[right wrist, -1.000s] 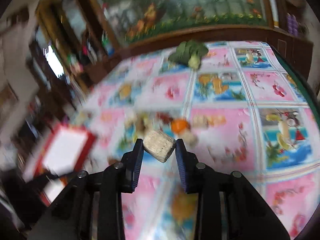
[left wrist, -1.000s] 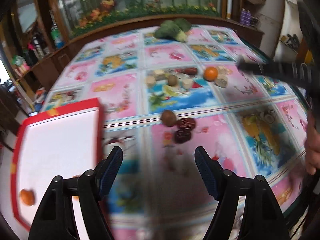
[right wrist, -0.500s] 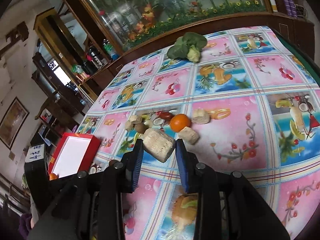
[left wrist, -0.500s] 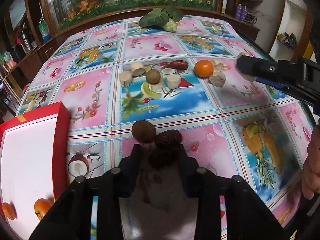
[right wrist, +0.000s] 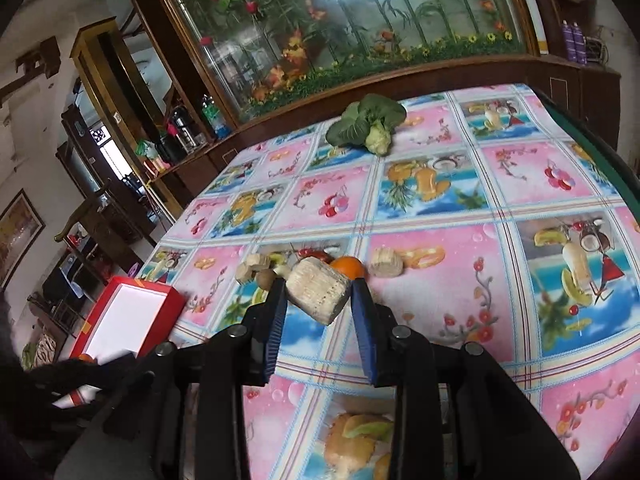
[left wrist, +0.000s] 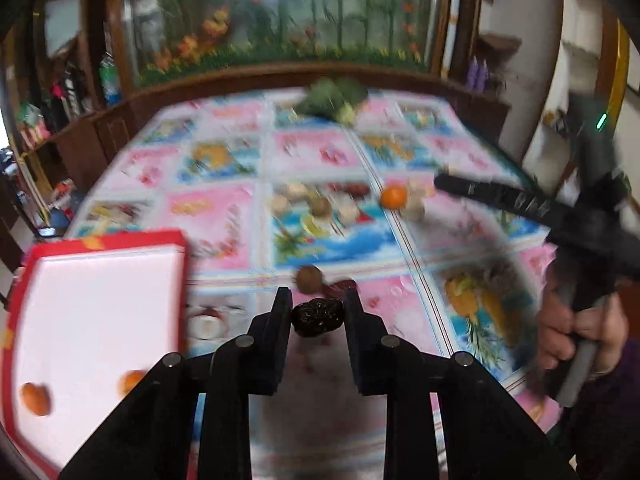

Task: Organize fruits
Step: 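Carry the beige block and red date over the white tray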

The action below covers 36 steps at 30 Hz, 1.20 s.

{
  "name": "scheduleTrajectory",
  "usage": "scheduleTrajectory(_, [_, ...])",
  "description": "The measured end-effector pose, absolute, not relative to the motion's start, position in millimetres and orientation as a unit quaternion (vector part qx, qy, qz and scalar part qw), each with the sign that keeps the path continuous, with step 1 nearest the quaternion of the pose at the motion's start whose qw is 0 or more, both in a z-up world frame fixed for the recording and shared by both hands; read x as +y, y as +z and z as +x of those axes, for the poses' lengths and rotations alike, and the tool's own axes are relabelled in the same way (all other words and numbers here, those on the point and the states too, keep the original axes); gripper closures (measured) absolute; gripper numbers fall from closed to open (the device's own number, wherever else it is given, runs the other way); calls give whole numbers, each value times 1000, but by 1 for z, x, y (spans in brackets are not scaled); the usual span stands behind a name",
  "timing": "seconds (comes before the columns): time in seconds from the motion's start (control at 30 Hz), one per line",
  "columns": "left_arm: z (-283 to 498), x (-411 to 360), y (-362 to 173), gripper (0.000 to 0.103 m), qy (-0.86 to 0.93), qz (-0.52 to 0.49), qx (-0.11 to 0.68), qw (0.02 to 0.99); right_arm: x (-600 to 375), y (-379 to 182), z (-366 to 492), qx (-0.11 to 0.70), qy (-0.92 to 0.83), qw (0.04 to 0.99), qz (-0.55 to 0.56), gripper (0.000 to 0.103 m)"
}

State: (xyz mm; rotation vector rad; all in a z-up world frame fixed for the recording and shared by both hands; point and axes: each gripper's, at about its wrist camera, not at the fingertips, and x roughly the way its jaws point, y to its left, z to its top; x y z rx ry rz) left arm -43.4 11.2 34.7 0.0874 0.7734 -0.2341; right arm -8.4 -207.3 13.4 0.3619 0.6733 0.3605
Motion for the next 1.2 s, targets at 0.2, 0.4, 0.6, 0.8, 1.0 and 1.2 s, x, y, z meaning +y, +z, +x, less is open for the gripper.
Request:
scheduleTrajectory(0.2, [-72, 70, 73, 78, -56, 10, 318, 946, -172, 21, -10, 313, 218, 905, 190, 68])
scheduleTrajectory(0.4, [-87, 128, 89, 78, 10, -10, 283, 959, -86, 34, -15, 308, 304, 876, 211, 68])
scheduleTrajectory(0.6, [-83, 171, 77, 78, 65, -12, 287, 956, 16, 33, -22, 344, 383, 839, 175, 68])
scheduleTrajectory(0.8, [-67, 200, 46, 78, 85, -28, 324, 942, 72, 20, -27, 385, 414, 816, 120, 68])
scheduleTrajectory(1.0, [-61, 210, 33, 78, 96, -30, 343, 934, 89, 5, -17, 420, 409, 805, 92, 68])
scheduleTrajectory(1.2, [-52, 206, 22, 78, 106, -10, 364, 925, 98, -3, -13, 439, 389, 808, 61, 68])
